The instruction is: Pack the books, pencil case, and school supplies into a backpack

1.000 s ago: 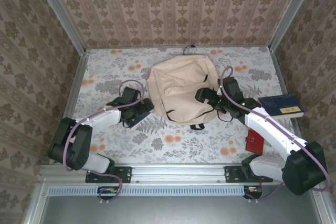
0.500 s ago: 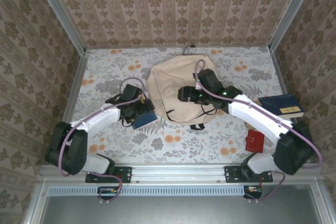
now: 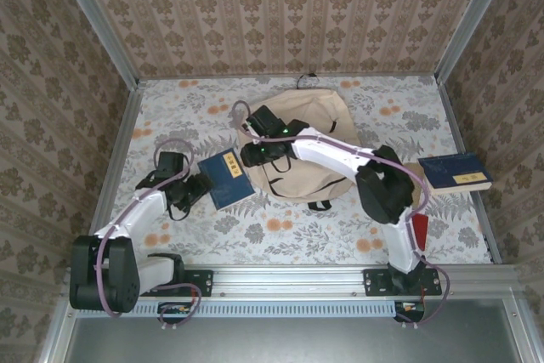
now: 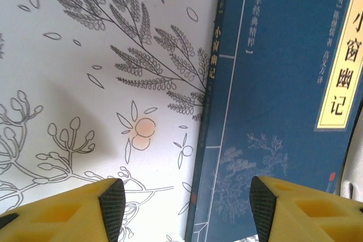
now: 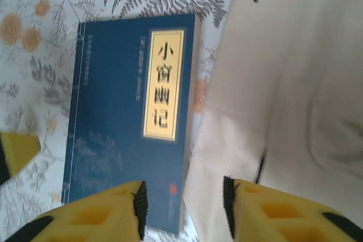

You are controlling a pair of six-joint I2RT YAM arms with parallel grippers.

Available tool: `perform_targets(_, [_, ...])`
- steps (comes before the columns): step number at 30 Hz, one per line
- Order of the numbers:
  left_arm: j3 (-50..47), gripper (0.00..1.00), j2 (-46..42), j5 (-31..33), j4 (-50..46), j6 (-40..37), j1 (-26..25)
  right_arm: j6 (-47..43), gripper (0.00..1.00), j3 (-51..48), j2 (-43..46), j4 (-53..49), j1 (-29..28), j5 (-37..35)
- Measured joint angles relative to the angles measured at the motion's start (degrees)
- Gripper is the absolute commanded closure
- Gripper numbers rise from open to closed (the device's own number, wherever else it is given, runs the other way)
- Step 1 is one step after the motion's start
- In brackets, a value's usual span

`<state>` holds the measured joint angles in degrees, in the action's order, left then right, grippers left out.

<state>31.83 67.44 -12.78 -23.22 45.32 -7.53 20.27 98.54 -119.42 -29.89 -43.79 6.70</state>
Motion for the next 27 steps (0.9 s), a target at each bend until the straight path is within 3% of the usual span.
perform_targets(7, [-0.22,0.44,3.52,-4.63,3.78,-0.81,0.52,-6.93,0.69,8.79,-9.66,-3.06,-0.94,2.34])
perform_targets(12, [-1.03,0.5,5.73,-6.84,6.19,-0.98,0.5,-10.32,0.67,13.33,-14.73,-5.51,-1.22,3.15])
perform_targets(17, [-1.46,0.51,6.12,-7.69,7.06,-1.01,0.5,-12.74,0.63,14.69,-16.87,-6.99,-1.25,3.76])
perform_targets(27, [-1.81,0.52,7.61,-9.11,8.52,-1.01,0.52,-15.61,0.69,19.41,-19.93,-11.19,-0.83,4.59])
